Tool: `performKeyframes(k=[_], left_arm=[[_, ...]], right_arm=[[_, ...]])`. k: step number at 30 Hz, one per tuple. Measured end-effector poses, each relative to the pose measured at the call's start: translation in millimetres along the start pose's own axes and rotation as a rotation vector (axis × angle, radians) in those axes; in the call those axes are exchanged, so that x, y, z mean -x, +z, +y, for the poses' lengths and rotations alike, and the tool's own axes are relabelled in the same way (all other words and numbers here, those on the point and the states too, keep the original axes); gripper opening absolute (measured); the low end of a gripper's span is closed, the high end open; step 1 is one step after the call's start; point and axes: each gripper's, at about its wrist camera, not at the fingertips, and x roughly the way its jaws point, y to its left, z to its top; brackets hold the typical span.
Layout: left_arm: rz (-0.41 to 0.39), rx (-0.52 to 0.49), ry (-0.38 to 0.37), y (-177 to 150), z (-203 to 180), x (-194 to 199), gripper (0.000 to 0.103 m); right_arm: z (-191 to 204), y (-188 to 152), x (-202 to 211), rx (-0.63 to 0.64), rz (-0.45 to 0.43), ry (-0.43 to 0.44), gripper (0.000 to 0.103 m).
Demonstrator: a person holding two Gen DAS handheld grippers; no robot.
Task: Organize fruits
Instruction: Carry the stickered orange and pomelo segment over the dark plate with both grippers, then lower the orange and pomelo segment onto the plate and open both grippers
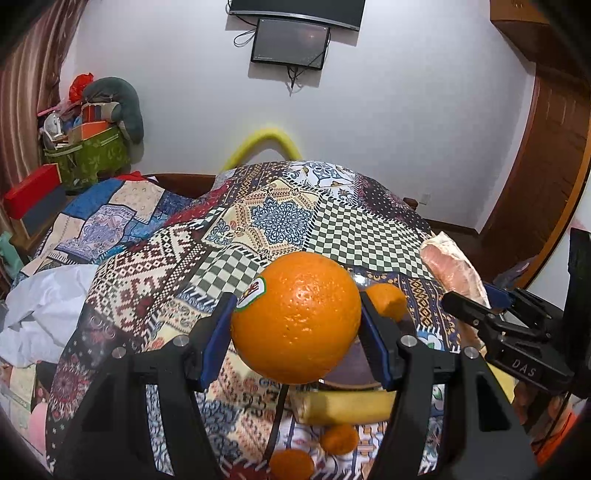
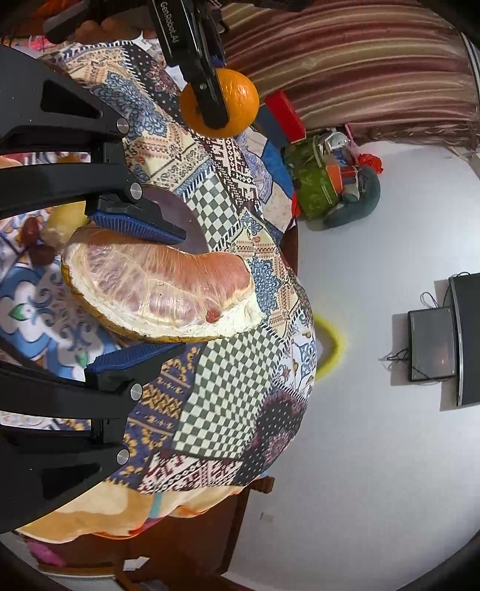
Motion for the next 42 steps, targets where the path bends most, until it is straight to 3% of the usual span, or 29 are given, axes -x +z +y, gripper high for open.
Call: performKeyframes(k=[10,16,31,42], left_arm=[[0.044,-0.031,0.030,11,-4,-41,0.063],[0.090,-0.039,0.009,15,-6,-68,0.063],[0.277,-0.161,-0.008,6,-26,-134,0.063],[0.369,-0.142,-0.023,1,-22,-156,0.063]], right_arm=[[-1,6,-32,0.038,0.033,0.006,0.049],[-4,7,-49,0.046,0.065,0.017,0.049],[-12,7,-78,0.065,0.148,0.041,0.049],[-16,2,-83,0.059,0.168,0.066,0.049]])
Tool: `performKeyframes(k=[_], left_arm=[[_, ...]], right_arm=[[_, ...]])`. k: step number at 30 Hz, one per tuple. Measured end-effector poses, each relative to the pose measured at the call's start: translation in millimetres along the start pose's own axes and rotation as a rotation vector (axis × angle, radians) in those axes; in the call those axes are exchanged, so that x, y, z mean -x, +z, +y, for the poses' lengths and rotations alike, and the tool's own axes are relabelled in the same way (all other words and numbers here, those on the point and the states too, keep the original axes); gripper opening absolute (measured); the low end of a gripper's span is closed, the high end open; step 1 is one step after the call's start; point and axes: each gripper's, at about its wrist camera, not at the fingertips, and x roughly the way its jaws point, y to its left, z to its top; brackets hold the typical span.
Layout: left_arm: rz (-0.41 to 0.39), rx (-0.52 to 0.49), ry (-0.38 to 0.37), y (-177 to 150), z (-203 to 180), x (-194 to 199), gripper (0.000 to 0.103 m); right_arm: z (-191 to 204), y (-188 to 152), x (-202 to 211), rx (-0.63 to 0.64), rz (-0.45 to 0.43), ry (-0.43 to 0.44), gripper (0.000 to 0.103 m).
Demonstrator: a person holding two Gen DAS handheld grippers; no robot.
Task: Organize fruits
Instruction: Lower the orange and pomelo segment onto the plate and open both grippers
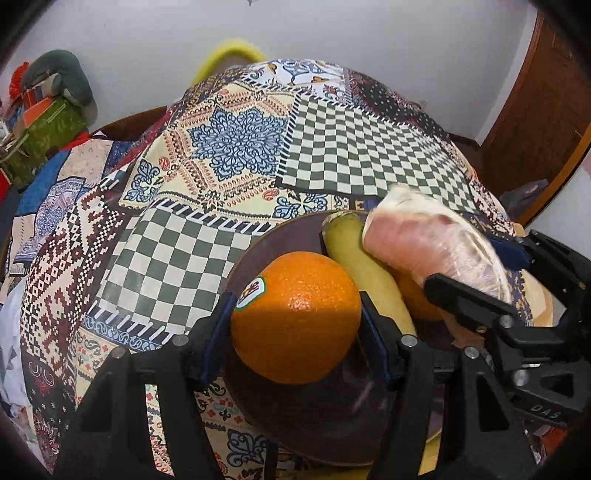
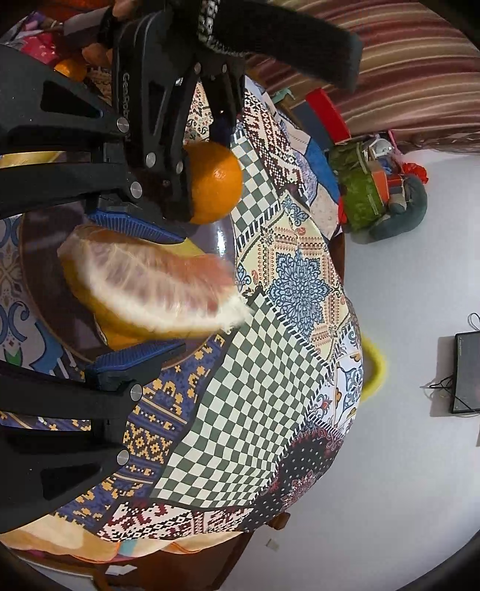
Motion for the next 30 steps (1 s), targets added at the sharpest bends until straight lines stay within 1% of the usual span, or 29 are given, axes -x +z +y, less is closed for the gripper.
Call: performKeyframes(k=[2,10,12,14,20,30], left_arm=[[0.013,-0.002,0.013,-1,0,-4,0.063],[0.022,0.017,-0.012,0,2,-3,0.065],[0.008,0.018,-0.006,0,1,2,0.066],[-0.008,0.010,0.011,0,0,8,0.069],[-0.053,-0.003,0.023,-3,-1,35,0.069],[-0.118,-0.001,0.052,-23,1,83,0.069]], right_arm=[[-1,2,2,0.001,-0.005,0.005,0.049],[0,-2,9,0.006,-0.007,0.008,0.049],[0,-4,12,0.002,-0.009,0.007,0.049],[0,-5,15,-0.002,-0.011,0.006,0.049],[1,-8,33,-0.009,-0.031,0.004,0.049],[8,-18,60,-0.018,-0.048,0.004,0.049]])
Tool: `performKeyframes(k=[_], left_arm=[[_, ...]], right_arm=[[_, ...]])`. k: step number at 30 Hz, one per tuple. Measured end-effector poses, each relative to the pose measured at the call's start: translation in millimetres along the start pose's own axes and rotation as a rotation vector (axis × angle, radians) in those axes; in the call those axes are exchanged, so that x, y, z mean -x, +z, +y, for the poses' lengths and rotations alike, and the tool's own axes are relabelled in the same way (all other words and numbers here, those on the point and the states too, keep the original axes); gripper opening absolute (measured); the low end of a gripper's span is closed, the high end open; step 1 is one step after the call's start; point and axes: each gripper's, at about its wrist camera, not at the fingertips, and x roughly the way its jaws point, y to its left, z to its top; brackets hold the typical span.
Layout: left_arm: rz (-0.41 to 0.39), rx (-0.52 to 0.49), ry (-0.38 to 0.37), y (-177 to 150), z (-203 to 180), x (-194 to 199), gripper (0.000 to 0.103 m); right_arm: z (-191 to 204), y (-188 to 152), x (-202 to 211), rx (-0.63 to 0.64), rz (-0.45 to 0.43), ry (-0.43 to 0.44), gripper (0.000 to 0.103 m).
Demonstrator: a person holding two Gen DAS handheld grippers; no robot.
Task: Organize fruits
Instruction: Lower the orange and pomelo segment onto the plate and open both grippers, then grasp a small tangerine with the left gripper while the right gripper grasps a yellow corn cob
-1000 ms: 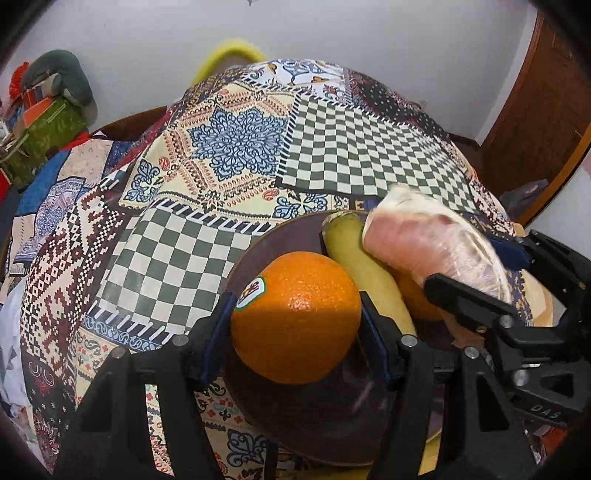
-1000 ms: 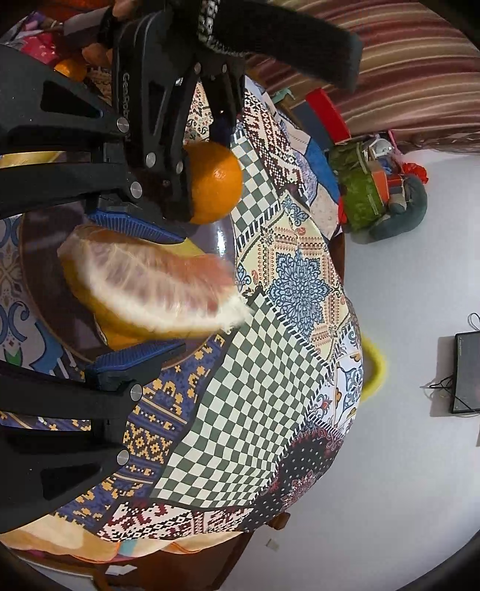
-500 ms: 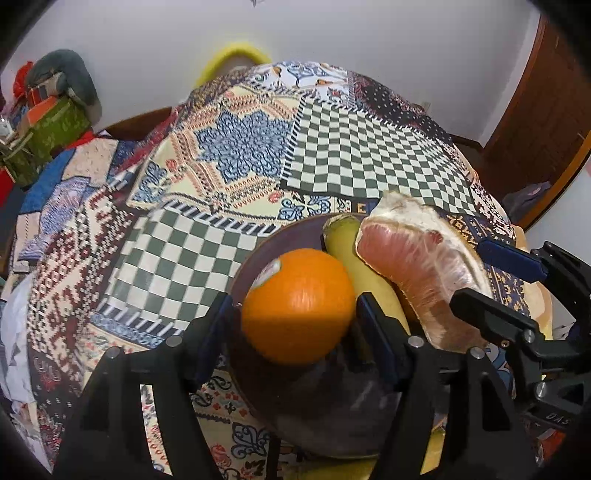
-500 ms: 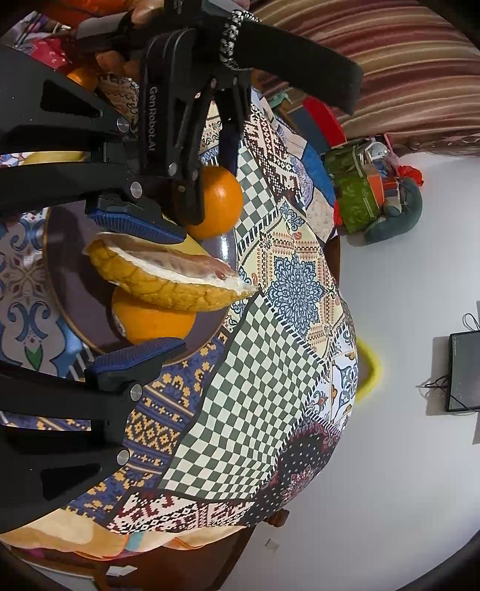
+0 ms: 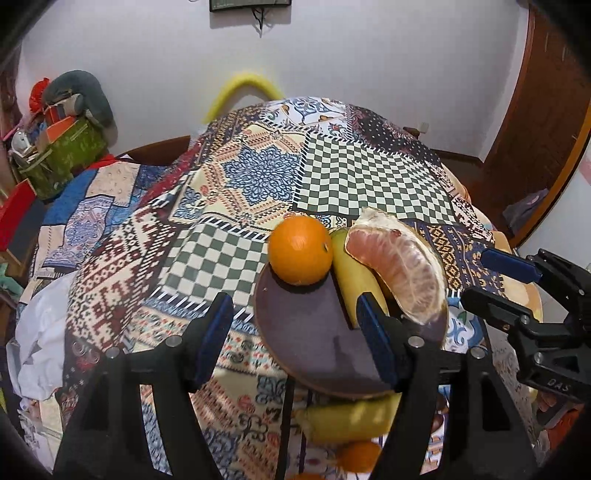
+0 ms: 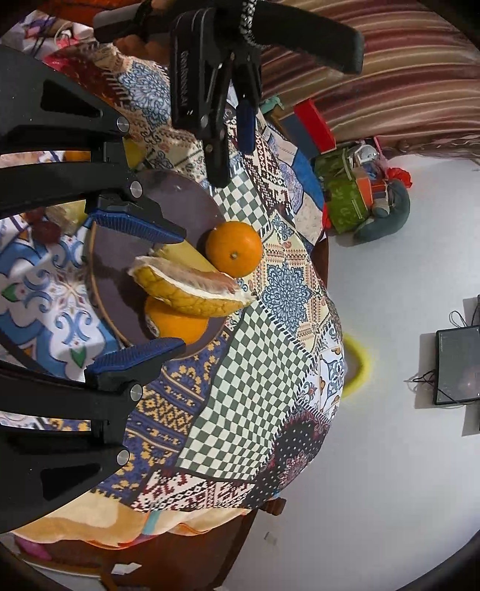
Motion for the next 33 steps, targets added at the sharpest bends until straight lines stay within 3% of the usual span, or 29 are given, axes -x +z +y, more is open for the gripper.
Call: performKeyframes(k=[7,14,33], left_arm=[[-0.021,0.016,0.034,-26,8,29,0.070],[-0.008,0.045,0.039,-62,12,45,0.070],[0.110,0.058,0.026,-132,5,26,0.070]], right_arm=[[9,-17,12,-0.009,0.017,0.008,0.056],[25,-38,15,0.006,0.060,0.025,0.057],[59,-62,-34,0.115,0.219,0.074,0.057]])
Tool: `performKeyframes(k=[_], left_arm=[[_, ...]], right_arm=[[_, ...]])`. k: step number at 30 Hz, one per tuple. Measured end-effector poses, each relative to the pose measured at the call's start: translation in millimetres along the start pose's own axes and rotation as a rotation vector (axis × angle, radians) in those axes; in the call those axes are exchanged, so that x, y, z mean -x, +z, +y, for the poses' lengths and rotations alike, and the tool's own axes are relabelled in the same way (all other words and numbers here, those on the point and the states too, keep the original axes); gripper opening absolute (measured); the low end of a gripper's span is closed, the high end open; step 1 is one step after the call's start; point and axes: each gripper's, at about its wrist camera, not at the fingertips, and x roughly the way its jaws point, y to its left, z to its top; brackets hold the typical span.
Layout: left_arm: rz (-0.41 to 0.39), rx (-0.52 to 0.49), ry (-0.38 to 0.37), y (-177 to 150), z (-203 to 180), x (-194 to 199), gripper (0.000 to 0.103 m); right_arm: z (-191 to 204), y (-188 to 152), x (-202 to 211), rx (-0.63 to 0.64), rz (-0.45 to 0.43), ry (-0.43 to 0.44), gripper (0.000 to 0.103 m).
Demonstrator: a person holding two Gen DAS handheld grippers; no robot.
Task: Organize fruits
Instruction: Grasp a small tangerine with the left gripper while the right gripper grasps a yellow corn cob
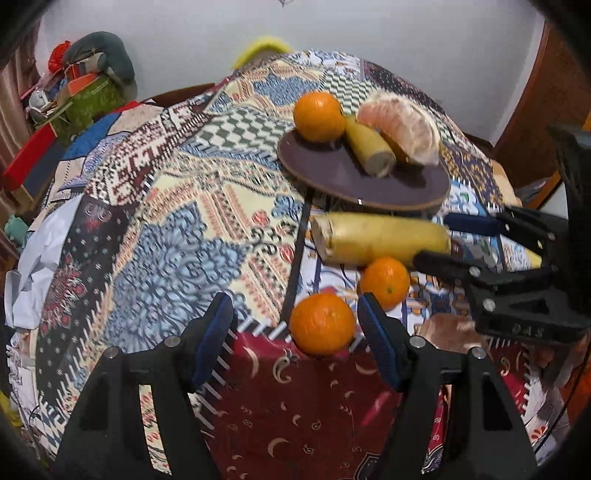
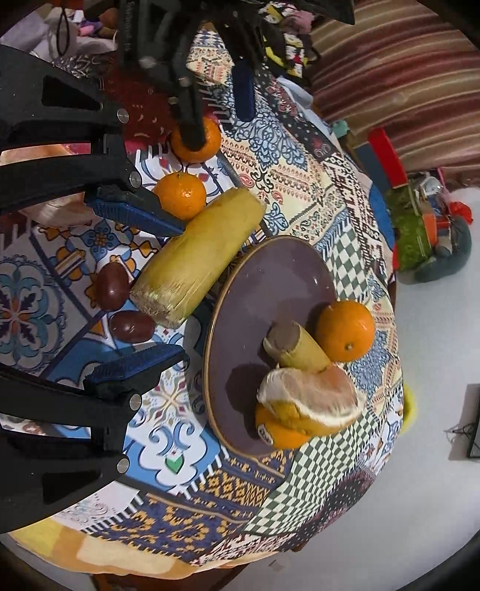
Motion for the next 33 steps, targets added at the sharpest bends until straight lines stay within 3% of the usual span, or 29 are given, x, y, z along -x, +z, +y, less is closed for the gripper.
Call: performKeyframes(k=[10,13,15,17,33], left_arm=[[-0.015,-0.012,-0.030,-9,-5,-9,0.066],[-0.030,-0.038,-0.030,-10,-9,-9,0.056],[-0.029,-0.038,-0.051,-11,-9,-10,0.041],[-0.029,-0.032,-0.061,-10,-9,-9,0.038],[-0.085,-0.008,-0.065,-19,-4,25,0.037]], right_arm=[[2,6,-10,0.045,0.016,0.039,0.058],[3,5,-9,0.052,0.017,0.040,0.055],[4,5,-7,0.053,0.017,0.047,0.051],[5,6,-4,0.051,0.017,0.060,0.047],[36,-10,36,0.070,-0.005,0.070,0.029]])
